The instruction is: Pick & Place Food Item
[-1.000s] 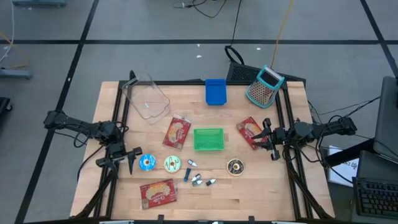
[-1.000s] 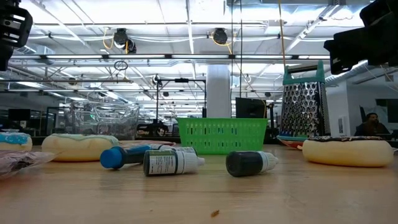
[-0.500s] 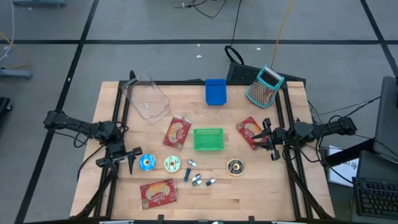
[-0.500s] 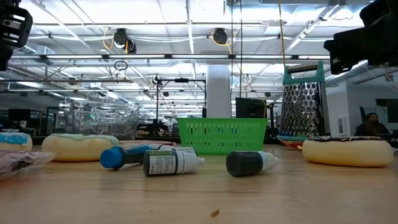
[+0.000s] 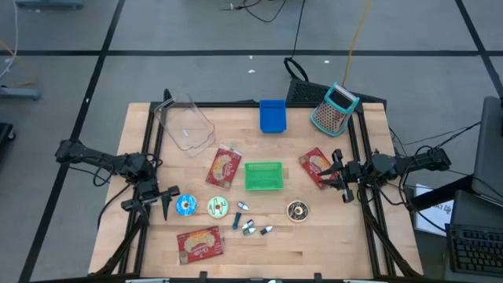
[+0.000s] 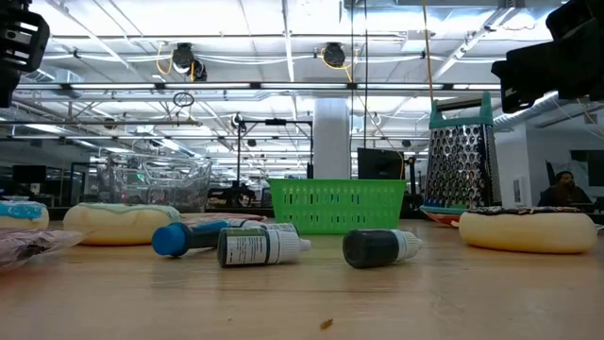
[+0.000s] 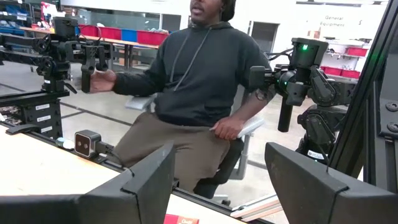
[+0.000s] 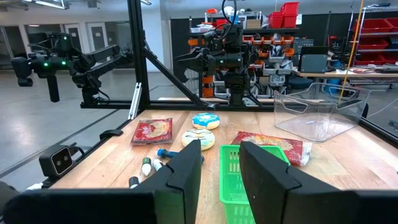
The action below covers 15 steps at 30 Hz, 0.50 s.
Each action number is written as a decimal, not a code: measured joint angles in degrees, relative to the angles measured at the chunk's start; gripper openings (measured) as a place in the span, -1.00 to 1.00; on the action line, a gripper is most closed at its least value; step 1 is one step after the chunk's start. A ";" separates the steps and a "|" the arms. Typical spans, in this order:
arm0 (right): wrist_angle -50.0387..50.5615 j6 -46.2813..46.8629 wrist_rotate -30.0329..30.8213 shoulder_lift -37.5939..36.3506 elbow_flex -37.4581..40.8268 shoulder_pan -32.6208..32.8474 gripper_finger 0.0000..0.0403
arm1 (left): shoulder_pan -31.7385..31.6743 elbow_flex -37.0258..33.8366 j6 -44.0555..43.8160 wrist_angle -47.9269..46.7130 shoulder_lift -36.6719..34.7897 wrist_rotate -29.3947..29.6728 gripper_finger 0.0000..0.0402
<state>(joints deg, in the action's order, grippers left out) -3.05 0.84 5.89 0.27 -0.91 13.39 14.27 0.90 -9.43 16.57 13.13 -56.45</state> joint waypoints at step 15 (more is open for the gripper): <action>-10.81 -11.32 4.37 0.02 0.00 -0.28 -0.49 | 0.01 0.01 0.00 -0.01 -0.02 0.02 0.26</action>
<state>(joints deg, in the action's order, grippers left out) -13.86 -10.48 10.26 0.30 -0.91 13.10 14.28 0.91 -9.43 16.56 13.10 -56.42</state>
